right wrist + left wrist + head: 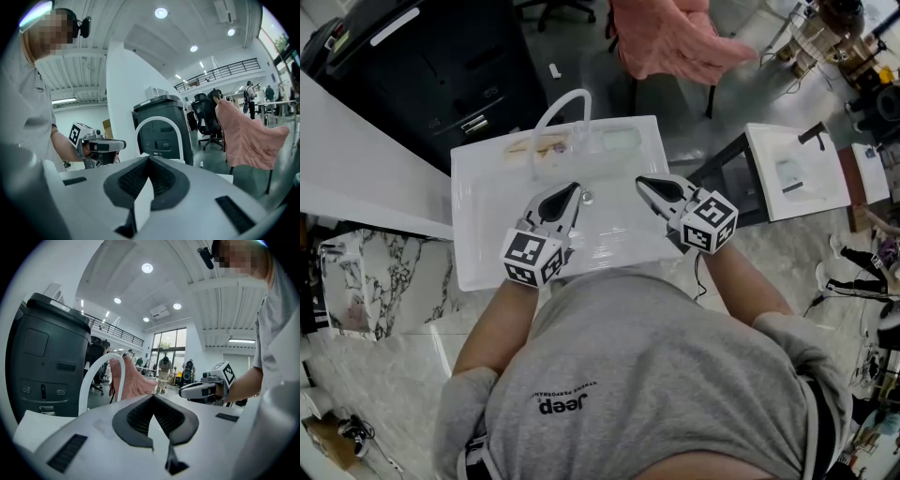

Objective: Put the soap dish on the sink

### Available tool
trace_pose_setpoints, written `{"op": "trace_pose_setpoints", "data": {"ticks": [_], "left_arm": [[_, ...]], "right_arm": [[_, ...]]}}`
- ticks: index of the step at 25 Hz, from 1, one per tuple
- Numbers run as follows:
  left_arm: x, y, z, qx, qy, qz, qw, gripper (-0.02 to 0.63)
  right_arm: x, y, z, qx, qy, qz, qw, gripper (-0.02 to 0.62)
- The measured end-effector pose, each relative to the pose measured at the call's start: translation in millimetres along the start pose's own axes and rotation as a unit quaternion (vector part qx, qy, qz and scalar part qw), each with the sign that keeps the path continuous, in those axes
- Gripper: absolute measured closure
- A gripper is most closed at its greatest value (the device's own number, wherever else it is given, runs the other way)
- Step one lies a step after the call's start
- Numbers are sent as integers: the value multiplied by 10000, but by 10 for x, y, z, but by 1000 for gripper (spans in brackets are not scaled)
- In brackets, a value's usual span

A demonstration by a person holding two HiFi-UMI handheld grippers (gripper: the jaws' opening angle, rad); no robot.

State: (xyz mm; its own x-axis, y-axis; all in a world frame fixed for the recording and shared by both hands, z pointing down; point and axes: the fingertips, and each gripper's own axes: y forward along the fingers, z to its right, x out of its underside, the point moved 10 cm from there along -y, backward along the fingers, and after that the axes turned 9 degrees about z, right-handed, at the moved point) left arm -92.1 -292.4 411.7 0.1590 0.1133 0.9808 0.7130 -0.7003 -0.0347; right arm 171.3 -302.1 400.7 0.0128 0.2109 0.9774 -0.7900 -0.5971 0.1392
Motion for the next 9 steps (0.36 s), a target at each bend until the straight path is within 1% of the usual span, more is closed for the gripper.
{"op": "trace_pose_setpoints", "data": {"ticks": [9], "left_arm": [[-30, -23, 3, -35, 17, 20, 10000, 592]], "right_arm": [[-28, -14, 9, -3, -6, 26, 10000, 543]]}}
